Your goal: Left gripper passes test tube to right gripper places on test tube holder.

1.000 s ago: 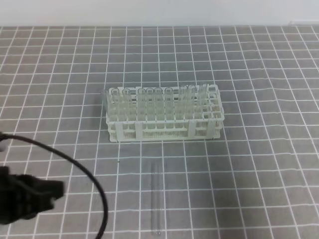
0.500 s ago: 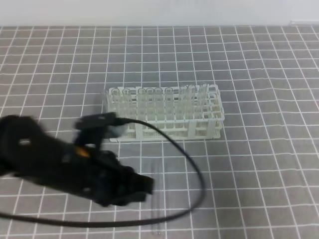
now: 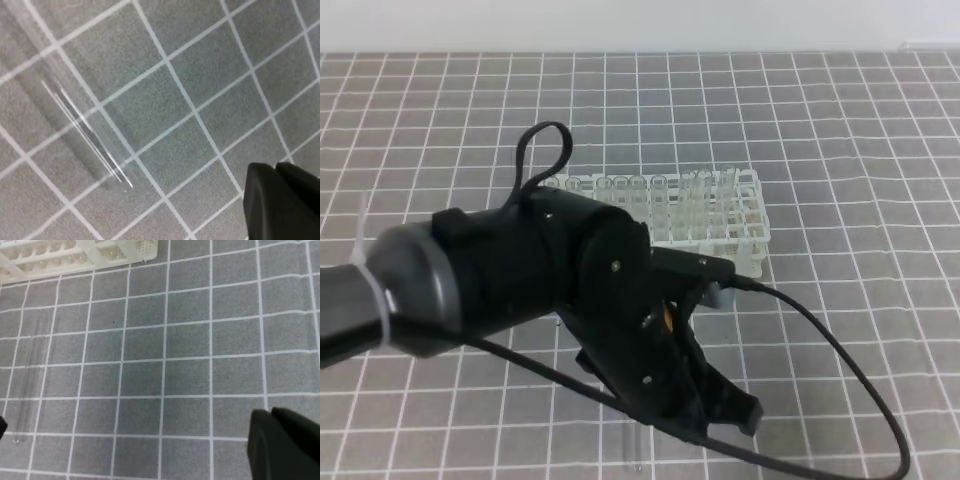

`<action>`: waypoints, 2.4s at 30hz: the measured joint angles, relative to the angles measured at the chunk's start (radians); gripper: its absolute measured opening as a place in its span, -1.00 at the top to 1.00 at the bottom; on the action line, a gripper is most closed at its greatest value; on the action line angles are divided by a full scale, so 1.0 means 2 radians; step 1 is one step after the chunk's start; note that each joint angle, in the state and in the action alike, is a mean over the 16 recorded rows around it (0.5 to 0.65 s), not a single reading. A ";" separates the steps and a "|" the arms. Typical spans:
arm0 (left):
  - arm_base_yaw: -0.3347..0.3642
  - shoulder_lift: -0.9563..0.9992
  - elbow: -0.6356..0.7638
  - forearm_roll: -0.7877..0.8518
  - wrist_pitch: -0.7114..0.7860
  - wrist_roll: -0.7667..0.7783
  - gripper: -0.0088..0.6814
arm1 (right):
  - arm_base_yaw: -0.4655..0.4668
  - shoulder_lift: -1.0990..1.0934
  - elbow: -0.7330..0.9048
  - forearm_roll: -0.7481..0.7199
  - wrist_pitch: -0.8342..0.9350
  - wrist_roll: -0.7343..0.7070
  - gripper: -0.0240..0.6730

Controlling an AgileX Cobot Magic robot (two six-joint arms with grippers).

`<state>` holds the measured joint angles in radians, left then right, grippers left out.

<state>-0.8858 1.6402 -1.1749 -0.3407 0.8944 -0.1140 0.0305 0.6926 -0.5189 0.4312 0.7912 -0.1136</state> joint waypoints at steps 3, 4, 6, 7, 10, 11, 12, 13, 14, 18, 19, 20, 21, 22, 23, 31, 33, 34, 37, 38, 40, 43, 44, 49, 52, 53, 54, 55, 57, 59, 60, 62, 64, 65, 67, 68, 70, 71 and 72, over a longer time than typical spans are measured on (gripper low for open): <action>-0.001 0.015 -0.010 0.007 0.007 0.010 0.78 | 0.000 0.000 0.000 0.001 0.001 -0.001 0.97; 0.000 0.018 -0.012 0.008 0.008 0.014 0.73 | 0.000 0.000 0.000 0.002 0.002 -0.001 0.97; 0.003 0.024 -0.014 0.011 0.009 0.022 0.59 | 0.000 0.000 0.000 0.003 0.002 -0.001 0.97; 0.005 0.027 -0.015 0.013 0.008 0.025 0.51 | 0.000 0.000 0.000 0.003 0.003 -0.002 0.97; 0.009 0.035 -0.016 0.018 0.008 0.027 0.28 | 0.000 0.000 0.000 0.005 0.003 -0.006 0.97; 0.011 0.039 -0.016 0.020 0.007 0.023 0.20 | 0.000 0.000 0.000 0.006 0.003 -0.008 0.97; 0.012 0.041 -0.017 0.022 0.008 0.018 0.12 | 0.000 0.000 0.000 0.006 0.003 -0.009 0.97; 0.014 0.045 -0.017 0.024 0.007 0.013 0.06 | 0.000 0.000 0.000 0.007 0.003 -0.011 0.97; 0.015 0.047 -0.017 0.027 0.008 0.006 -0.01 | 0.000 0.000 0.000 0.008 0.003 -0.013 0.97; 0.019 0.058 -0.018 0.036 0.012 -0.023 -0.20 | 0.000 0.000 0.000 0.009 0.003 -0.019 0.97; 0.019 0.061 -0.018 0.039 0.013 -0.031 -0.24 | 0.000 0.000 0.000 0.009 0.003 -0.020 0.97; 0.019 0.064 -0.018 0.042 0.014 -0.039 -0.26 | 0.000 0.000 0.000 0.010 0.003 -0.021 0.97; 0.019 0.067 -0.018 0.046 0.015 -0.047 -0.28 | 0.000 0.000 0.000 0.010 0.003 -0.023 0.97; 0.019 0.070 -0.018 0.049 0.016 -0.056 -0.28 | 0.000 0.000 0.000 0.010 0.003 -0.024 0.97; 0.019 0.073 -0.018 0.053 0.016 -0.064 -0.28 | 0.000 0.000 0.000 0.010 0.003 -0.025 0.97; 0.013 0.100 -0.018 0.084 0.019 -0.095 -0.23 | 0.000 0.000 0.000 0.012 0.003 -0.026 0.97; 0.011 0.106 -0.018 0.091 0.019 -0.099 -0.21 | 0.000 0.000 0.000 0.012 0.003 -0.026 0.97; 0.010 0.109 -0.018 0.094 0.019 -0.100 -0.20 | 0.000 0.000 0.000 0.012 0.003 -0.026 0.97; 0.007 0.116 -0.019 0.103 0.017 -0.103 -0.16 | 0.000 0.000 0.000 0.013 0.003 -0.026 0.97; 0.007 0.118 -0.019 0.106 0.017 -0.103 -0.14 | 0.000 0.000 0.000 0.013 0.003 -0.026 0.97; 0.006 0.121 -0.019 0.110 0.016 -0.104 -0.12 | 0.000 0.000 0.000 0.013 0.003 -0.026 0.97; 0.005 0.123 -0.019 0.119 0.019 -0.106 -0.01 | 0.000 0.000 0.000 0.013 0.003 -0.026 0.97; 0.005 0.123 -0.019 0.123 0.022 -0.107 0.04 | 0.000 0.000 0.000 0.013 0.003 -0.026 0.97; 0.005 0.123 -0.019 0.141 0.032 -0.106 0.27 | 0.000 0.000 0.000 0.013 0.003 -0.026 0.97; 0.005 0.124 -0.020 0.150 0.038 -0.099 0.43 | 0.000 0.000 0.000 0.013 0.003 -0.026 0.97; 0.005 0.124 -0.020 0.153 0.040 -0.096 0.47 | 0.000 0.000 0.000 0.013 0.003 -0.026 0.97; 0.005 0.124 -0.020 0.155 0.042 -0.093 0.51 | 0.000 0.000 0.000 0.013 0.003 -0.026 0.97; 0.005 0.124 -0.020 0.159 0.044 -0.089 0.55 | 0.000 0.000 0.000 0.013 0.004 -0.026 0.97; 0.005 0.125 -0.020 0.163 0.047 -0.081 0.62 | 0.000 0.000 0.000 0.014 0.004 -0.026 0.97; 0.005 0.125 -0.020 0.167 0.049 -0.072 0.67 | 0.000 0.000 0.000 0.014 0.004 -0.026 0.97; 0.005 0.125 -0.020 0.168 0.049 -0.067 0.69 | 0.000 0.000 0.000 0.014 0.005 -0.026 0.97; 0.005 0.123 -0.020 0.170 0.051 -0.056 0.73 | 0.000 0.000 0.000 0.014 0.007 -0.026 0.97; 0.005 0.121 -0.020 0.170 0.051 -0.046 0.75 | 0.000 0.000 0.000 0.014 0.009 -0.026 0.97; 0.005 0.120 -0.020 0.170 0.050 -0.042 0.75 | 0.000 0.000 -0.001 0.015 0.011 -0.026 0.97; 0.005 0.112 -0.019 0.171 0.050 -0.034 0.79 | 0.000 0.000 -0.001 0.015 0.014 -0.026 0.97; 0.005 0.108 -0.019 0.171 0.049 -0.032 0.78 | 0.000 0.000 -0.001 0.016 0.016 -0.026 0.97; 0.005 0.094 -0.019 0.171 0.048 -0.026 0.83 | 0.000 0.000 -0.002 0.017 0.021 -0.026 0.97; 0.005 0.086 -0.019 0.171 0.048 -0.023 0.83 | 0.000 0.000 -0.002 0.019 0.025 -0.026 0.97; 0.005 0.077 -0.019 0.171 0.047 -0.021 0.83 | 0.000 0.000 -0.003 0.021 0.029 -0.026 0.97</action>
<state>-0.8752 1.7936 -1.2127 0.0010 0.9881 -0.1564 0.0305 0.6926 -0.5253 0.4727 0.8494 -0.1659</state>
